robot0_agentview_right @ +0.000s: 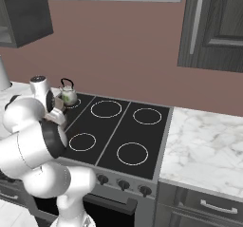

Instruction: Pick the kettle from the cabinet and place it on a stove burner. Then pick the pot from the counter and place it on another stove burner. Finally, turn both burners on.

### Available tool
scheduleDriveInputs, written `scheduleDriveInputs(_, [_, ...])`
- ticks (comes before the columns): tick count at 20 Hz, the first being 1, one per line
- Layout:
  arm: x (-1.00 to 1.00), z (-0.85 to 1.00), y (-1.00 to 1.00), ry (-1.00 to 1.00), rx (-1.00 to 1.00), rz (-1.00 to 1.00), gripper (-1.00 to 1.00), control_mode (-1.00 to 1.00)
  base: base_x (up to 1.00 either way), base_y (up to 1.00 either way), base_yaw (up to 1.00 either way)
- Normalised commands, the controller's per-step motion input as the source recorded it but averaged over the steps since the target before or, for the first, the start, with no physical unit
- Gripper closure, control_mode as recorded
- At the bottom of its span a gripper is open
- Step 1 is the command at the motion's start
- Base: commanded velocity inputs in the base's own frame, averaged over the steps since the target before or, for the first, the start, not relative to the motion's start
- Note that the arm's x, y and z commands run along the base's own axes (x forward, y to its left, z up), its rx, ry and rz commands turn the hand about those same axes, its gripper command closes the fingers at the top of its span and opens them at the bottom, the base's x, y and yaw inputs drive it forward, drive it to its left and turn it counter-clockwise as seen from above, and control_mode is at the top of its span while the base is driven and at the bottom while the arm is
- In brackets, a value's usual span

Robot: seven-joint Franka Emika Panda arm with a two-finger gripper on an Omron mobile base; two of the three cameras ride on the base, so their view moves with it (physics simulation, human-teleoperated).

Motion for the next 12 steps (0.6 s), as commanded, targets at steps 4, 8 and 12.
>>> scheduleDriveInputs(4, [0.11, -0.17, 0.10, 0.00, -0.02, 0.03, 1.00, -1.00, 0.00, 0.00, 0.00])
scheduleDriveInputs(8, [0.19, -0.12, 0.04, 0.00, 0.00, 0.01, 1.00, -1.00, 0.00, 0.00, 0.00])
scheduleDriveInputs(12, [0.14, -0.12, 0.01, 0.00, 0.00, 0.01, 1.00, -1.00, 0.00, 0.00, 0.00])
